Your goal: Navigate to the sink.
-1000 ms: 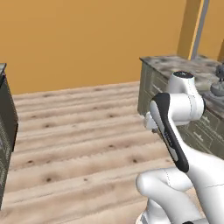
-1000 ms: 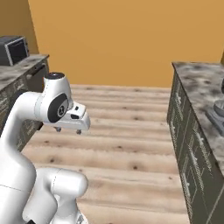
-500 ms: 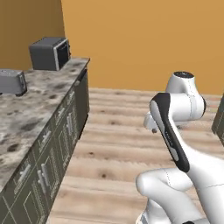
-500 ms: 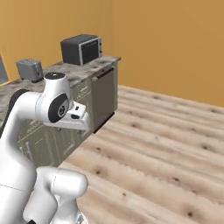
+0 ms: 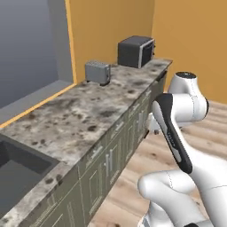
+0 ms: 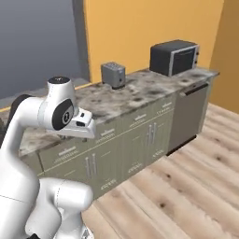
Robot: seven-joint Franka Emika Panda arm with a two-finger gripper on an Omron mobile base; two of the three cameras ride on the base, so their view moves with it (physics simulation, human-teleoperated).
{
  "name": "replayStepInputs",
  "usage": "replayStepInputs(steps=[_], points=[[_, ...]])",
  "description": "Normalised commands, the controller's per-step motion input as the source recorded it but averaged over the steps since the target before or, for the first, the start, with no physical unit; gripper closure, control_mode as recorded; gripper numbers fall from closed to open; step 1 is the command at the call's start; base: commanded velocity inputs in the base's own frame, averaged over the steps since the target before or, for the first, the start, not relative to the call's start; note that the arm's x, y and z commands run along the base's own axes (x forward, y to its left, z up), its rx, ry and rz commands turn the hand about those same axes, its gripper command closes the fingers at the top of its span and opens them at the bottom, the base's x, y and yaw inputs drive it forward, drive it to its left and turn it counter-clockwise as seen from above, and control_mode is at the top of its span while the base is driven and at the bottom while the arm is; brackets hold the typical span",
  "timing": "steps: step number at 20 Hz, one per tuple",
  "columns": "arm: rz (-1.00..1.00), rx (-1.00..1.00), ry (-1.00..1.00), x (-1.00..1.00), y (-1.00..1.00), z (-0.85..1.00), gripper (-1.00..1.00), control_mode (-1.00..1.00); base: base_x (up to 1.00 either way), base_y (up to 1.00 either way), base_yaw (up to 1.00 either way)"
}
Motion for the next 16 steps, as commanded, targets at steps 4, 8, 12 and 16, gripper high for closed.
replayStepInputs(steps=[4, 8, 12, 16], points=[[0.00, 0.00, 0.00, 0.00, 0.00, 0.00, -1.00, 1.00, 0.00, 0.98, 0.63], [0.00, 0.00, 0.00, 0.00, 0.00, 0.00, -1.00, 1.00, 0.00, 1.00, 0.61], [0.00, 0.00, 0.00, 0.00, 0.00, 0.00, -1.00, 1.00, 0.00, 1.00, 0.61], [0.00, 0.00, 0.00, 0.00, 0.00, 0.00, -1.00, 1.00, 0.00, 0.79, 0.62]])
